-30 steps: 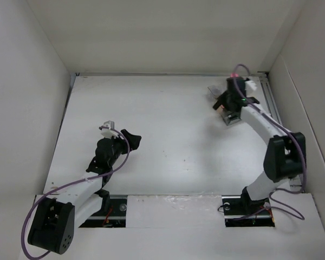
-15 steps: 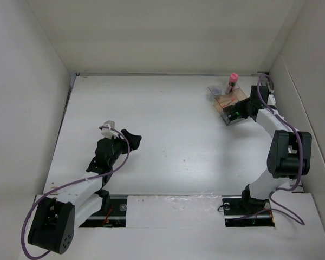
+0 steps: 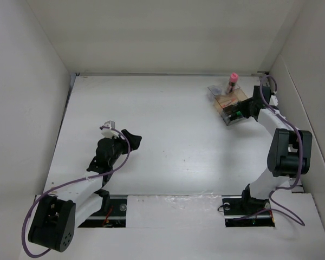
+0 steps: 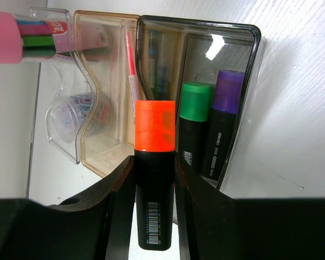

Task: Sort the stationery into containers
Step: Place the pen in the storage box, then reset both arms

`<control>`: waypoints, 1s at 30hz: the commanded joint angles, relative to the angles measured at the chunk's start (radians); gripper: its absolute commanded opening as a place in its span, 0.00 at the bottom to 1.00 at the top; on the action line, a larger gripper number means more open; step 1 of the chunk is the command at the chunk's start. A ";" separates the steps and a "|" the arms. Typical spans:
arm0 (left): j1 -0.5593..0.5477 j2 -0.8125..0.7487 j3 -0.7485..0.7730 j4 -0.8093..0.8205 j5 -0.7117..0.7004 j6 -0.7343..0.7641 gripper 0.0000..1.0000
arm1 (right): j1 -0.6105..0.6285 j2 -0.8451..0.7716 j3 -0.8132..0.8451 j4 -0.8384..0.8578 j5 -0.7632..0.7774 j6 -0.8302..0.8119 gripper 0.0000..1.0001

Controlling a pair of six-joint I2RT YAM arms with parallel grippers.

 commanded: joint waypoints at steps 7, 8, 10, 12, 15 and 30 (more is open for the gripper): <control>-0.003 -0.009 0.019 0.050 0.026 -0.003 0.71 | -0.017 -0.028 -0.008 0.048 0.037 0.010 0.48; -0.003 -0.009 0.019 0.050 0.026 -0.003 0.71 | -0.017 -0.044 -0.008 0.048 0.037 0.010 0.53; -0.003 -0.009 0.019 0.050 0.026 -0.003 0.71 | -0.017 -0.067 -0.008 0.048 0.037 0.010 0.55; -0.003 -0.009 0.019 0.050 0.026 -0.003 0.71 | -0.017 -0.081 -0.017 0.048 0.026 0.010 0.59; -0.003 -0.009 0.019 0.050 0.035 -0.003 0.71 | -0.017 -0.113 -0.028 0.048 0.002 0.010 0.62; -0.003 -0.270 0.048 -0.162 0.023 0.031 1.00 | 0.081 -0.384 -0.014 -0.040 -0.159 -0.080 1.00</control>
